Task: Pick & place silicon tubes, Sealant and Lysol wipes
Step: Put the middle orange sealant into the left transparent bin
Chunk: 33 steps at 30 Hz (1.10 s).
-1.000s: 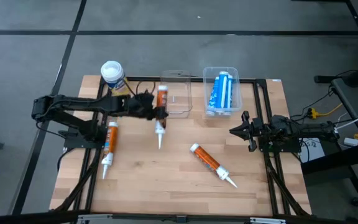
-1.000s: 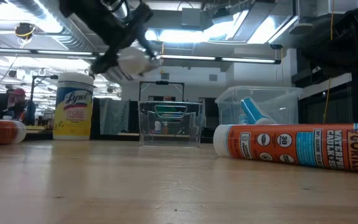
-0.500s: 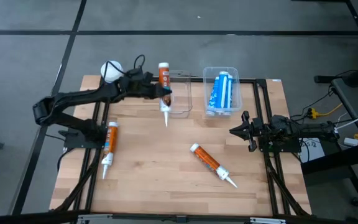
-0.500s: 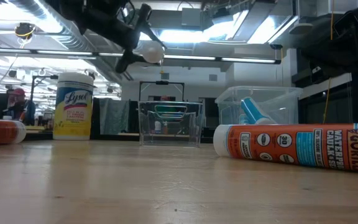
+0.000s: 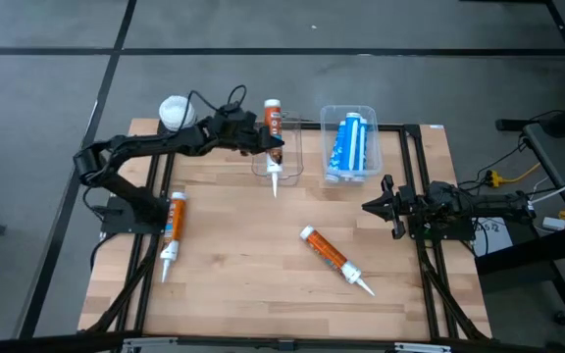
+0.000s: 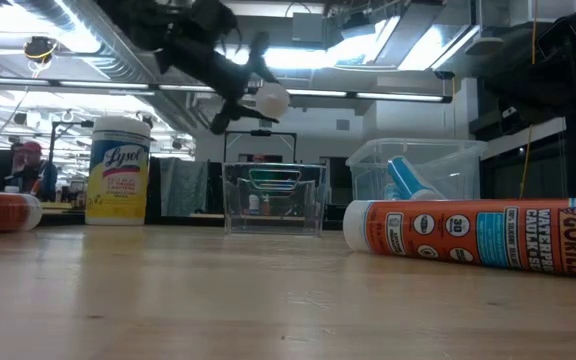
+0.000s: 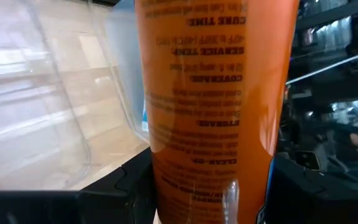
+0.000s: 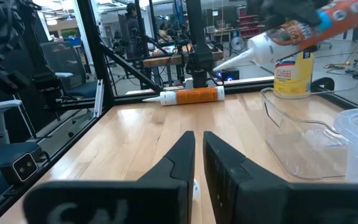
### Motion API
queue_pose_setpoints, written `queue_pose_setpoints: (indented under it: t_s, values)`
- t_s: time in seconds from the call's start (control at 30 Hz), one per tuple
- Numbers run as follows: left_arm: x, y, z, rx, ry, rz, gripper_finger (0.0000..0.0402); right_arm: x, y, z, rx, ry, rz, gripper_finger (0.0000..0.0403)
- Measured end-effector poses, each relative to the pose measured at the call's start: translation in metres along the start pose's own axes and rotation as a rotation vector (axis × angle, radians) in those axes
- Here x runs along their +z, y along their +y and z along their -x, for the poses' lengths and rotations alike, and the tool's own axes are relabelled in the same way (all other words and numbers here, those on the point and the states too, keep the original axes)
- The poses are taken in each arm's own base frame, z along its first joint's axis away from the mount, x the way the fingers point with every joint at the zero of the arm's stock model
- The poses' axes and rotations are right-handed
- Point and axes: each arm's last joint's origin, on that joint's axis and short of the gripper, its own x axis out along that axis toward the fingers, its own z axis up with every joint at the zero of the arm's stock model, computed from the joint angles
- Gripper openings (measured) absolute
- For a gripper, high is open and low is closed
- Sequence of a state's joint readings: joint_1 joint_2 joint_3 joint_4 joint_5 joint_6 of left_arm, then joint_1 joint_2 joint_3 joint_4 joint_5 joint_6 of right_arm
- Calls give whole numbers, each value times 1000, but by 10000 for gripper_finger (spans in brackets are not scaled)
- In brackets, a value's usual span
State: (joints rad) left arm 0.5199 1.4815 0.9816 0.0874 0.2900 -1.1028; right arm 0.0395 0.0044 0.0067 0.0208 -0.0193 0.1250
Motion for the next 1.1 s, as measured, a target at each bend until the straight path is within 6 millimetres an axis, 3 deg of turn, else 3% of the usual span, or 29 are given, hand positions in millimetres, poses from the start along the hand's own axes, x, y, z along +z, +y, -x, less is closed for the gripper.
queue_pose_setpoints:
  t_s: [0.17,0.43,0.7,1.1]
  values:
    - [19,-2,-15,110,29,-34,206,0,0,0,0,0,0,35]
    - [35,13,-31,222,54,3,207,0,0,0,0,-1,0,35]
    - [34,28,-40,298,62,32,207,0,0,0,0,0,1,35]
    - [33,38,-35,393,99,46,208,0,0,0,0,0,-1,35]
